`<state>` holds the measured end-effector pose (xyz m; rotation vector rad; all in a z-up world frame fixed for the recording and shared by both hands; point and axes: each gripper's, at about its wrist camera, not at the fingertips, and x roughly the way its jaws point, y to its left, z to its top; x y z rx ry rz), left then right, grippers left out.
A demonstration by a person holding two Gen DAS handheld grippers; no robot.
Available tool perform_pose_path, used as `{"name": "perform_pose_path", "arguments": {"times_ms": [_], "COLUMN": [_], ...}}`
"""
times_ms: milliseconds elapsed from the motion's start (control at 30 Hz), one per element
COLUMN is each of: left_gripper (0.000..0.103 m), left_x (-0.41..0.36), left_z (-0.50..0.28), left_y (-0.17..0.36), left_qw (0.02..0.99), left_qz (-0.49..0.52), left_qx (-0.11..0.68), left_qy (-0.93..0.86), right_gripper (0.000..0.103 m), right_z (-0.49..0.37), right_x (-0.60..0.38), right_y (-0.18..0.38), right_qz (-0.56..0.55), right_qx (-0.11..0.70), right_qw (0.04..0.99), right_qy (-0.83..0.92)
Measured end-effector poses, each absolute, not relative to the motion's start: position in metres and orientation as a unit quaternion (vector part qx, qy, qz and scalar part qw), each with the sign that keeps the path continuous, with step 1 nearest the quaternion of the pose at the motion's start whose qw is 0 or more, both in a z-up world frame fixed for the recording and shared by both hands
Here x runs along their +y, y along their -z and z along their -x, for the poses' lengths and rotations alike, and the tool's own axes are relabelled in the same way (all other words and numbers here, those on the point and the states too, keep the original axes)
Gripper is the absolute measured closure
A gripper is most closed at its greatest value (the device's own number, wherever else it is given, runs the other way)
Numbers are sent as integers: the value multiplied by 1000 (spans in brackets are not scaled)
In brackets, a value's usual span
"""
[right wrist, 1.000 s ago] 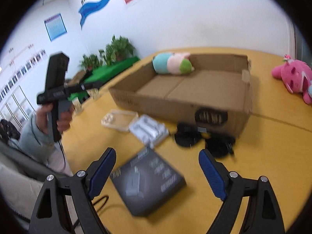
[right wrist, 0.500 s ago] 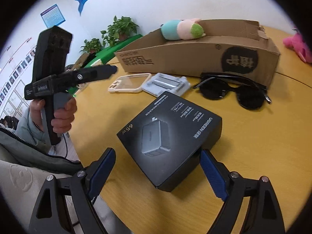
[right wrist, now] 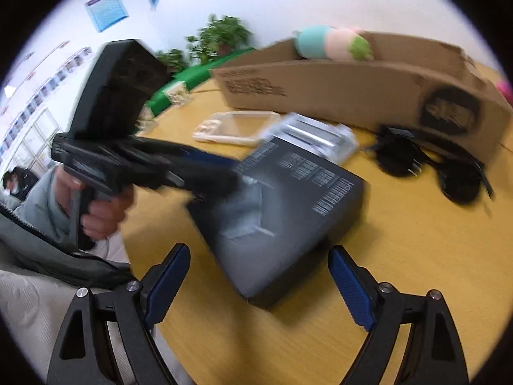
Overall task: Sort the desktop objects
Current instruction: 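Grasp the black charger box with both grippers and lift it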
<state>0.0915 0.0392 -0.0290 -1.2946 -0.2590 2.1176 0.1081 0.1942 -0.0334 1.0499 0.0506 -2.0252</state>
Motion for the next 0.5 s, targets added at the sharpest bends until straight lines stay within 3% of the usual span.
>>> {"name": "perform_pose_path", "arguments": {"times_ms": [133,300,467,500], "left_gripper": [41,41,41,43], "left_x": [21,10,22,20], "left_z": [-90,-88,-89,-88], "left_y": [36,46,44,43], "left_qw": [309,307,312,309], "left_qz": [496,500,498,500], "left_qx": [-109,-145,-143,-148], "left_qy": [-804,-797,-797,-795], "right_gripper": [13,13,18,24], "right_z": [-114,-101,-104,-103], "right_x": [183,178,162,163], "right_y": [23,35,42,42], "right_qz": [-393,-415,-406,-404], "right_qx": [40,87,145,145], "right_qw": [451,409,381,382], "right_qy": [800,808,818,818]}}
